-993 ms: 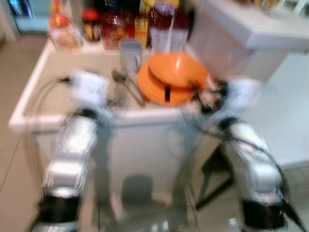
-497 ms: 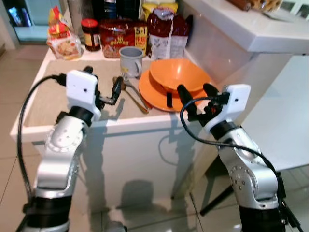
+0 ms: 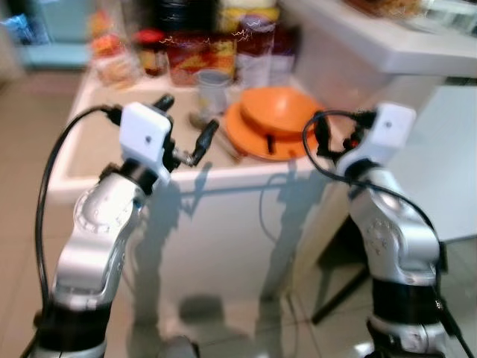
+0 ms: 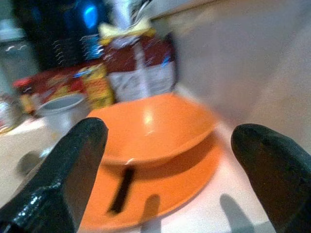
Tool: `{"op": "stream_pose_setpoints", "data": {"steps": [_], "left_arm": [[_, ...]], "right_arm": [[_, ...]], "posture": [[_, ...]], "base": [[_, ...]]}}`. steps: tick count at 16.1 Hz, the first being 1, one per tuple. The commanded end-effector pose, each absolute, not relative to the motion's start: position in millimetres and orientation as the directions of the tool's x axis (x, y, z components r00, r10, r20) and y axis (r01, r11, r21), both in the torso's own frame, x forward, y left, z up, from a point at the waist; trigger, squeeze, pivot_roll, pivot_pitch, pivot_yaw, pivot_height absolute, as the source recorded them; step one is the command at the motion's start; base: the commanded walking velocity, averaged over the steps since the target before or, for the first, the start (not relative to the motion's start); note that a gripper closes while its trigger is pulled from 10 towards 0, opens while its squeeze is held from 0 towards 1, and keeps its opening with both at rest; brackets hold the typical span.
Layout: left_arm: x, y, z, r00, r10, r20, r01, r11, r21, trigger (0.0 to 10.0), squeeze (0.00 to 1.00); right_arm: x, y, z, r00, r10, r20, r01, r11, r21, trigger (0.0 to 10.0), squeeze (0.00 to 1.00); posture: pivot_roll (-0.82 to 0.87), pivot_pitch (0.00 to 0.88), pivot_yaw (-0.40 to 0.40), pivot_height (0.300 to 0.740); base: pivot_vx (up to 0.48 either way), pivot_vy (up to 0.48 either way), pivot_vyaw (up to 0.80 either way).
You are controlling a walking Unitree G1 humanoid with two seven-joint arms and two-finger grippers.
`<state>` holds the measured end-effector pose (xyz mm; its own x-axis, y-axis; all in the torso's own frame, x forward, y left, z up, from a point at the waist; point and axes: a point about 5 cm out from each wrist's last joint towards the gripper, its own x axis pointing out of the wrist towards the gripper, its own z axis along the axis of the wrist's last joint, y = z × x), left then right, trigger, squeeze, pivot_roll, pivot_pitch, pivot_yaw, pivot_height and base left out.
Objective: Setting the table
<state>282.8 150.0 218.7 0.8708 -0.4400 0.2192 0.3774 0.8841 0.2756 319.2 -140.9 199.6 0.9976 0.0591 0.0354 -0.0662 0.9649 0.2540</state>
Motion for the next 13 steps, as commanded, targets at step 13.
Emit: {"op": "stream_pose_setpoints", "data": {"steps": [13], "left_arm": [[283,143,182,0.957,-0.234,0.168,0.199,0.958,0.205,10.0,0.00]], "right_arm": [[268,-149,181,0.973,0.092,0.212,-0.093,0.996,-0.006,10.0,0.00]], "posture": [[0.08,0.000,-0.071,0.740]], "base": [[0.000,0.000,0.00]]}}
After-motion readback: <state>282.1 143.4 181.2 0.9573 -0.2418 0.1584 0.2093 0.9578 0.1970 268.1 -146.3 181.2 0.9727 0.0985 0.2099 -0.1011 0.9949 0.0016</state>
